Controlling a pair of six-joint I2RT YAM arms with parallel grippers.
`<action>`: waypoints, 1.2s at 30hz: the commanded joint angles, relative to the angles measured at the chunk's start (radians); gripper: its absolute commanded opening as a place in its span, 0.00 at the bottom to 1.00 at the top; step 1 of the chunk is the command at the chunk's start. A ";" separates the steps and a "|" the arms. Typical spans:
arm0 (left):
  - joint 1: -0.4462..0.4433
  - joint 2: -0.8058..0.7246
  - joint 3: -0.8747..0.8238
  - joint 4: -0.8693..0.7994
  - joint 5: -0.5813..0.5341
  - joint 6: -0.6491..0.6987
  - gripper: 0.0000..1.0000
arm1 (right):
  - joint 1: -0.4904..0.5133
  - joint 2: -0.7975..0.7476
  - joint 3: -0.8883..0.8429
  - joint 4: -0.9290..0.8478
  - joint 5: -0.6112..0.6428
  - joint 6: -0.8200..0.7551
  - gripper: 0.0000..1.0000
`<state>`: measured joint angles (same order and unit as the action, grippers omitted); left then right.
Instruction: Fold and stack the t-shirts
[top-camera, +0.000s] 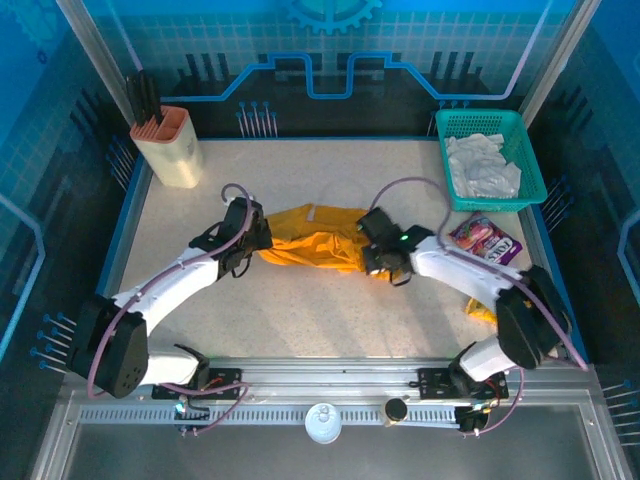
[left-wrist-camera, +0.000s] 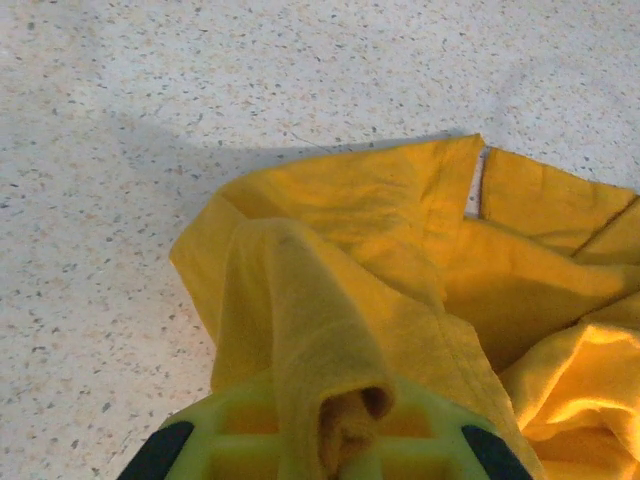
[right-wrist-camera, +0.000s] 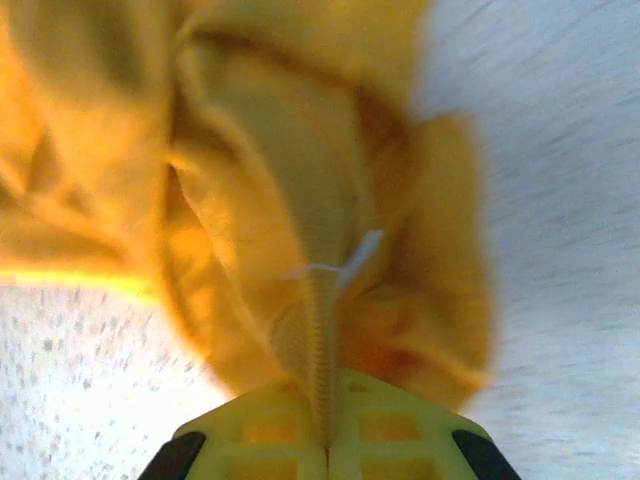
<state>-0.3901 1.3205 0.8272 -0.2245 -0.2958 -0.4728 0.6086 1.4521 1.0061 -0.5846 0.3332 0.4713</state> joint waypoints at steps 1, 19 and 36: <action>0.002 -0.030 -0.017 -0.030 -0.049 0.002 0.00 | -0.169 -0.093 -0.003 -0.063 -0.011 -0.040 0.00; -0.005 0.033 -0.071 -0.052 0.054 -0.090 0.00 | -0.461 0.061 -0.098 0.070 -0.164 -0.002 0.51; -0.023 -0.807 -0.414 -0.288 -0.214 -0.518 0.84 | -0.333 -0.109 -0.132 0.005 -0.271 0.025 0.63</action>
<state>-0.4107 0.5228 0.3119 -0.4511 -0.4236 -1.0683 0.2356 1.3739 0.8375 -0.5449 0.0959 0.4786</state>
